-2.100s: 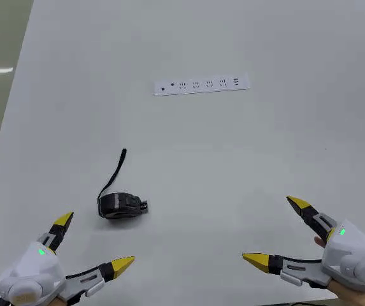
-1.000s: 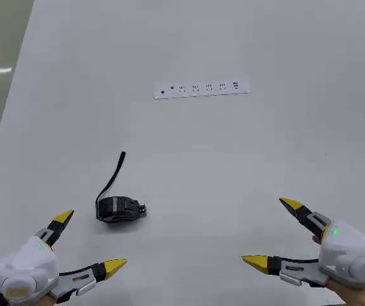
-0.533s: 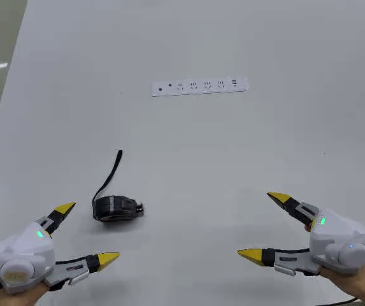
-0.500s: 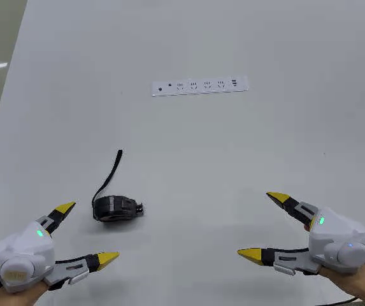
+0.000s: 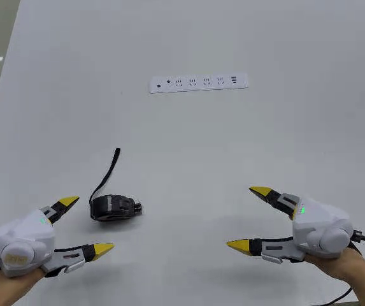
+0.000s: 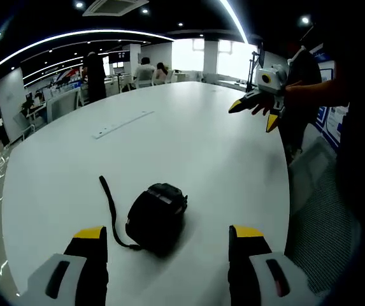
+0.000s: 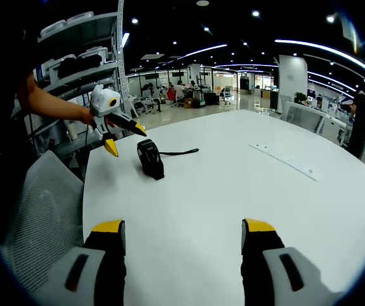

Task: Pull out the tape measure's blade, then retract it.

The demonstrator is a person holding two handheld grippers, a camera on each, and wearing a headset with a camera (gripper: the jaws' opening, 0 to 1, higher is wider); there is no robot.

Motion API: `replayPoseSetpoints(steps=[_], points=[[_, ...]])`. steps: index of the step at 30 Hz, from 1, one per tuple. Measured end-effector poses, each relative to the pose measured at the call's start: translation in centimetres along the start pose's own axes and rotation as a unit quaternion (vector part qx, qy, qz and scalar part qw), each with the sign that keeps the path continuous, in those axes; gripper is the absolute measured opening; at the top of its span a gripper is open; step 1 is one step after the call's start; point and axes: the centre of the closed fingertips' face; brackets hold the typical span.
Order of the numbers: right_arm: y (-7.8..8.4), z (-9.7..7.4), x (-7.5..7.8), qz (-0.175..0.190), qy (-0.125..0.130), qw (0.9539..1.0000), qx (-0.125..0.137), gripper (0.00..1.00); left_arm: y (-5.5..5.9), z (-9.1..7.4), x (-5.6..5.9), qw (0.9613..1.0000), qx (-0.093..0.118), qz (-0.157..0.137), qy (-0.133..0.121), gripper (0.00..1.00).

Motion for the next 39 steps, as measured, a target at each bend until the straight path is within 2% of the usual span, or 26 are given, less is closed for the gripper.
replayPoseSetpoints(steps=[6,14,23,34,39], points=[[-0.4,1.2,0.1,-0.01,-0.01,0.9999,0.0,0.72,-0.3,0.6,0.0,0.9998,-0.011,0.01,0.011,0.7],[-0.6,2.8,-0.1,-0.023,-0.026,0.9994,-0.002,0.71,-0.5,1.3,-0.4,0.9991,-0.027,0.022,0.024,0.7],[-0.4,4.5,-0.6,-0.055,-0.053,0.997,-0.012,0.66,-0.1,2.0,-1.1,0.9964,-0.056,0.046,0.043,0.63],[-1.6,6.7,-1.5,-0.073,-0.077,0.9944,-0.004,0.59,0.9,2.8,-1.5,0.9908,-0.091,0.068,0.072,0.53],[-1.7,7.1,-1.7,-0.076,-0.081,0.9938,-0.004,0.55,1.1,3.0,-1.6,0.9898,-0.097,0.072,0.076,0.49]])
Point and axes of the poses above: the centre of the closed fingertips' face, and the gripper's own axes: z roughly forward along the fingers, x roughly to its right, y roughly out of its underside, and after that the axes turned 10 degrees about y, right-handed
